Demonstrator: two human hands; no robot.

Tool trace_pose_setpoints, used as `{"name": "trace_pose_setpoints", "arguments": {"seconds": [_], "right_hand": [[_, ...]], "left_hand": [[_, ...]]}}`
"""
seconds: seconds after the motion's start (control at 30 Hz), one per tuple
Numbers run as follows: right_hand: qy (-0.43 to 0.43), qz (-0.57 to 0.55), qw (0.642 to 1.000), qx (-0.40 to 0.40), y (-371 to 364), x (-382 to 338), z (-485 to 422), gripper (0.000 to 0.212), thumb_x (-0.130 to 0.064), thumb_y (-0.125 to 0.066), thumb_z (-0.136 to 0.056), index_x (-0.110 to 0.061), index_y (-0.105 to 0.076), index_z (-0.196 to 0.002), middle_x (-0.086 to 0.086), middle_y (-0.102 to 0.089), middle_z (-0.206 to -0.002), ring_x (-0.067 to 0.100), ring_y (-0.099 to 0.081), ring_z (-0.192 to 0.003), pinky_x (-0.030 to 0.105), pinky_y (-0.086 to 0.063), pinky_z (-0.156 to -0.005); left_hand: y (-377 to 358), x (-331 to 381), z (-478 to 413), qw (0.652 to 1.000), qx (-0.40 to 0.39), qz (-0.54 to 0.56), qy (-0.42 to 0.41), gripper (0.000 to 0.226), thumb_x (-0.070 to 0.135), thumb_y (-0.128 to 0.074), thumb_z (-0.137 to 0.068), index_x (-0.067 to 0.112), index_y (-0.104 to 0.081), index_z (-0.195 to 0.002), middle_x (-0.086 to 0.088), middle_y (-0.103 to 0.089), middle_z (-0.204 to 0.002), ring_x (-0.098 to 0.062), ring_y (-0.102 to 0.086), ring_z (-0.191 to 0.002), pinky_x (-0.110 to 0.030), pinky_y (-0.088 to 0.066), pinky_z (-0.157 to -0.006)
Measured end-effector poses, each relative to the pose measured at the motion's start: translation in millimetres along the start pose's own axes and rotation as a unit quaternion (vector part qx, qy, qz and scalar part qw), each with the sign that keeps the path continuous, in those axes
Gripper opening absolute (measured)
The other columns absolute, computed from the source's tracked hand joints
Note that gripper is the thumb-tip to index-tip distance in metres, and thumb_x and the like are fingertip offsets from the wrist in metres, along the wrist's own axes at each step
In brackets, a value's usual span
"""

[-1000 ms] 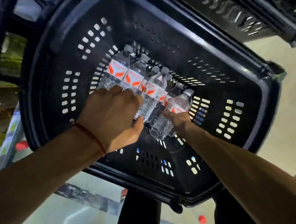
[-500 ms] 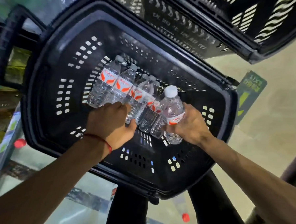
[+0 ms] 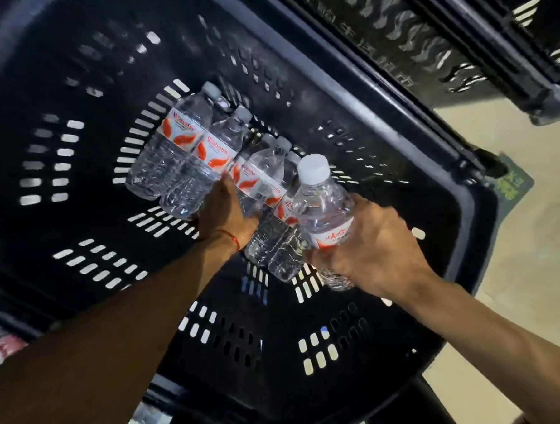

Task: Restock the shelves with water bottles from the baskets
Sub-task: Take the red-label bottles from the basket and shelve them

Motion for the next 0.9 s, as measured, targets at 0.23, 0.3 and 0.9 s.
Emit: {"name": "trace_pose_setpoints", "arguments": {"seconds": [0.23,0.3,0.9], "right_hand": [[0.015,-0.019,0.999,-0.027,-2,13,-13,0.079,-0.068,-0.089,-0.048,-0.036,-0.067,-0.117,-0.018,-0.077,-0.096,0.0,-0.074,-0.085,0.031,-0.063,-0.082],[0.013,-0.008,1.0,-0.019,2,9,-10,0.077,-0.067,-0.088,-0.048,-0.035,-0.066,-0.115,-0.018,-0.077,-0.095,0.0,-0.074,-0.087,0.03,-0.062,-0.085],[-0.011,-0.058,0.997,0.05,62,-85,127,0.068,-0.05,-0.096,-0.055,-0.026,-0.07,-0.113,-0.015,-0.076,-0.101,0.005,-0.072,-0.09,0.025,-0.058,-0.085]], "left_hand": [[-10,10,6,0.999,-0.016,-0.02,0.045,0.082,0.027,-0.089,-0.077,0.012,-0.042,-0.143,-0.015,-0.041,-0.139,-0.028,-0.044,-0.128,-0.04,-0.045,-0.104],[-11,10,7,0.997,-0.015,0.024,0.068,0.086,0.026,-0.092,-0.074,0.015,-0.042,-0.143,-0.014,-0.042,-0.137,-0.022,-0.046,-0.119,-0.041,-0.049,-0.099],[166,53,198,0.974,0.006,0.216,0.068,0.076,0.031,-0.094,-0.069,0.016,-0.045,-0.126,0.001,-0.07,-0.104,-0.022,-0.062,-0.083,-0.02,-0.038,-0.063]]}}
Point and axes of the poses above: each hand's wrist, its own z-axis away from the middle knuckle, its own y-axis out of the back of the hand, x = y × z, the point moved 2 cm from there along -z, towards the middle knuckle
